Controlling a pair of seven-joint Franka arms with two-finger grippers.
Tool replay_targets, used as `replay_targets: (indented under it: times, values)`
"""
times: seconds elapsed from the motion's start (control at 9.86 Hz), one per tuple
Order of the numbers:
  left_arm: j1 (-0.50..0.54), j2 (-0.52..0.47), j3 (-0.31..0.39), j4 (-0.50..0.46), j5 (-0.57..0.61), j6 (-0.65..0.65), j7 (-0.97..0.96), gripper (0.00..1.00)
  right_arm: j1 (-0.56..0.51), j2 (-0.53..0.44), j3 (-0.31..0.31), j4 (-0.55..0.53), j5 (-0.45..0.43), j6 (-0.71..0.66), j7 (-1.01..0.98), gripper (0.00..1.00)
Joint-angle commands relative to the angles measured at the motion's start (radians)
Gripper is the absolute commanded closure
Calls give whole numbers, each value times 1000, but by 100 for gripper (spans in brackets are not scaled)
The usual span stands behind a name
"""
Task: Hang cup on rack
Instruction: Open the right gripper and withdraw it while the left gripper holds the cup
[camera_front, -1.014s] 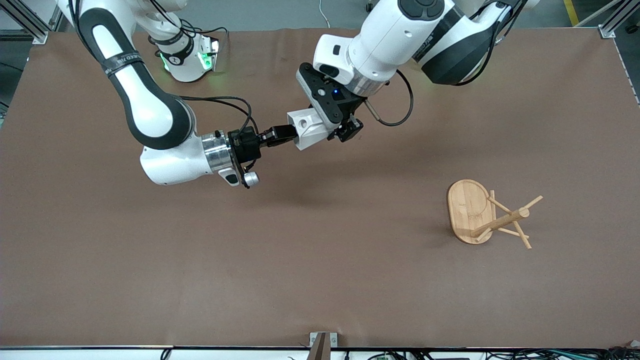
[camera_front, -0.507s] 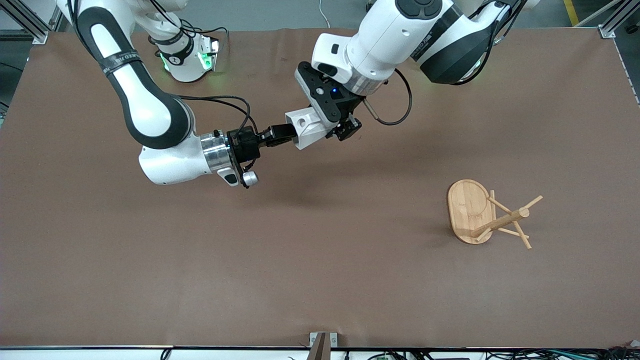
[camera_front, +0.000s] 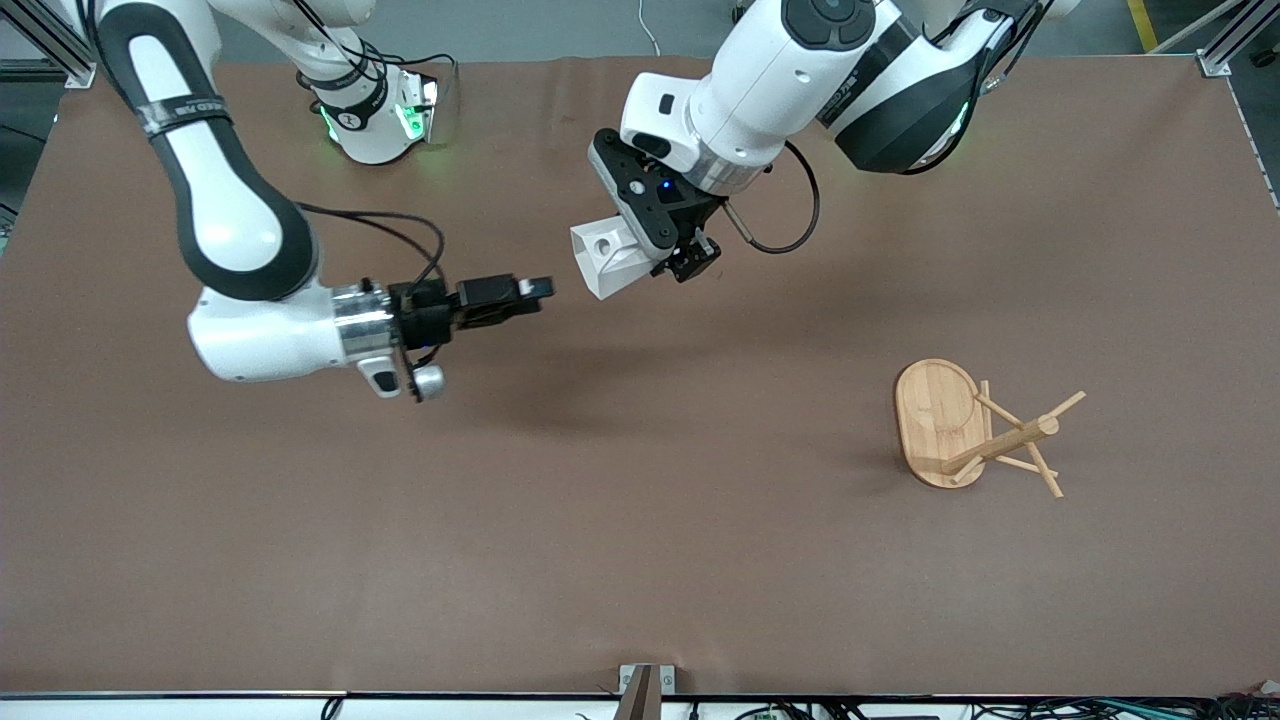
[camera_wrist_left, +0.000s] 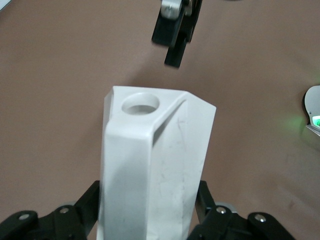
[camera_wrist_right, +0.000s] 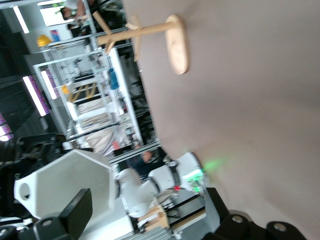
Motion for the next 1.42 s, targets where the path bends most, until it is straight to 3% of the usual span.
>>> replay_targets:
  times: [0.0, 0.2, 0.3, 0.51, 0.61, 0.71, 0.81, 1.01, 1.12, 1.32]
  values:
    - [20, 13, 5, -16, 46, -63, -55, 100, -16, -53, -78, -8, -215, -2, 84, 0]
    - [37, -2, 5, -10, 139, -154, -254, 99, -11, -100, -181, 10, -495, 3, 112, 0]
    - [37, -16, 5, -7, 182, -198, -366, 99, 19, -141, -270, 12, -610, 6, 112, 0]
    - [87, -24, 2, -8, 199, -203, -538, 100, 207, -209, -516, 24, -858, 47, 111, 0]
    - [105, -22, 4, -16, 196, -204, -557, 100, 257, -246, -583, 43, -1002, 43, 109, 0]
    - [139, -24, 4, -40, 198, -216, -584, 100, 265, -281, -577, 62, -1093, 8, 103, 0]
    - [177, -27, 2, -47, 198, -218, -592, 100, 251, -300, -544, 98, -1124, -49, 109, 0]
    - [239, -31, 1, -91, 189, -212, -609, 100, 224, -361, -536, 142, -1123, -123, 168, 0]
    - [251, -62, 2, -143, 186, -197, -606, 100, 224, -375, -538, 152, -1119, -148, 266, 0]
    - [314, -152, 2, -346, 182, -17, -580, 100, 221, -373, -536, 280, -1112, -303, 402, 0]
